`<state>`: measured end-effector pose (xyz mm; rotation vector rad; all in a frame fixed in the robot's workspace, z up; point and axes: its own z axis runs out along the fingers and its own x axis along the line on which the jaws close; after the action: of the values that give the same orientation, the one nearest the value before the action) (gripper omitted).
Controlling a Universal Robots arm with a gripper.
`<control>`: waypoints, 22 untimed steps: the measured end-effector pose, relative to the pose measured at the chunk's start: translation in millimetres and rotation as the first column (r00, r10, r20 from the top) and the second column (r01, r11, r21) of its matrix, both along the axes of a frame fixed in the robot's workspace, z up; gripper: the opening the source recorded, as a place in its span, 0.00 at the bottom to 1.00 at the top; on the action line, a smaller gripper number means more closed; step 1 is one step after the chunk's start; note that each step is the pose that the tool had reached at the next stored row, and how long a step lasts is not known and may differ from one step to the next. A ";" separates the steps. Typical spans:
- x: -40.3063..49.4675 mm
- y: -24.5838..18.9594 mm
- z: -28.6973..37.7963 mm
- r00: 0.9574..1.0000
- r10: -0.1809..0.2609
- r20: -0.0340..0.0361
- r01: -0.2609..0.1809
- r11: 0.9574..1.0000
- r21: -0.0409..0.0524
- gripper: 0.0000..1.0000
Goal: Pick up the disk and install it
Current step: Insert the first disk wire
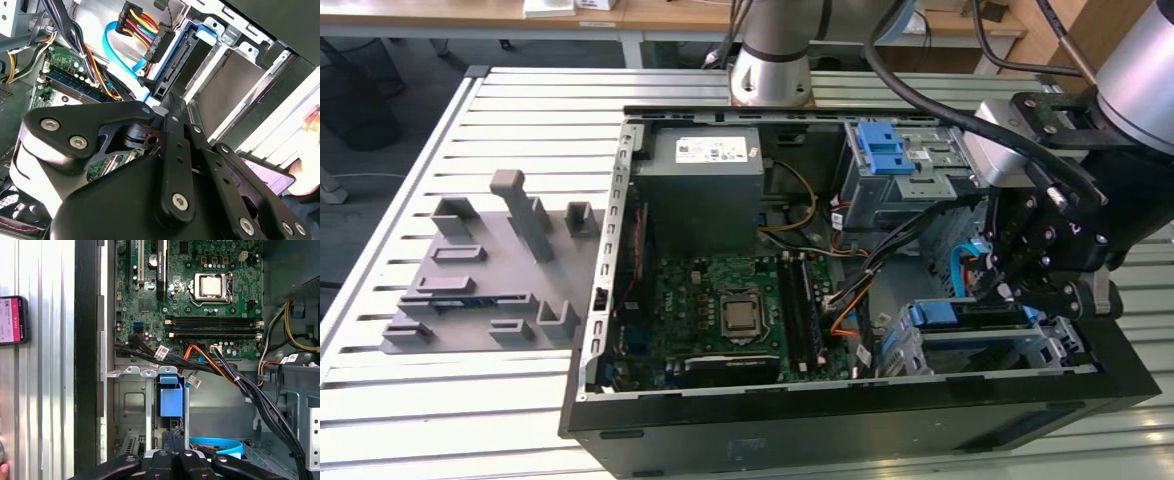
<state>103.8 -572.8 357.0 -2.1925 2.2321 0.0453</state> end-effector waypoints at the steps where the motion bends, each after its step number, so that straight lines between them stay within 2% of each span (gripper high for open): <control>1: 1.5 0.0 0.0 1.000 0.000 0.000 0.000 1.000 0.000 0.11; 6: 6.6 0.1 0.3 1.000 0.000 0.000 0.000 1.000 0.000 0.11; 11: 6.8 0.0 7.7 1.000 0.000 0.003 0.000 1.000 0.000 0.11; 15: 9.0 0.1 8.1 1.000 0.000 0.003 0.000 1.000 0.000 0.11; 22: 19.7 0.2 7.9 1.000 0.000 0.003 0.000 1.000 0.000 0.11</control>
<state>123.4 -572.6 364.9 -2.1910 2.2303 0.0417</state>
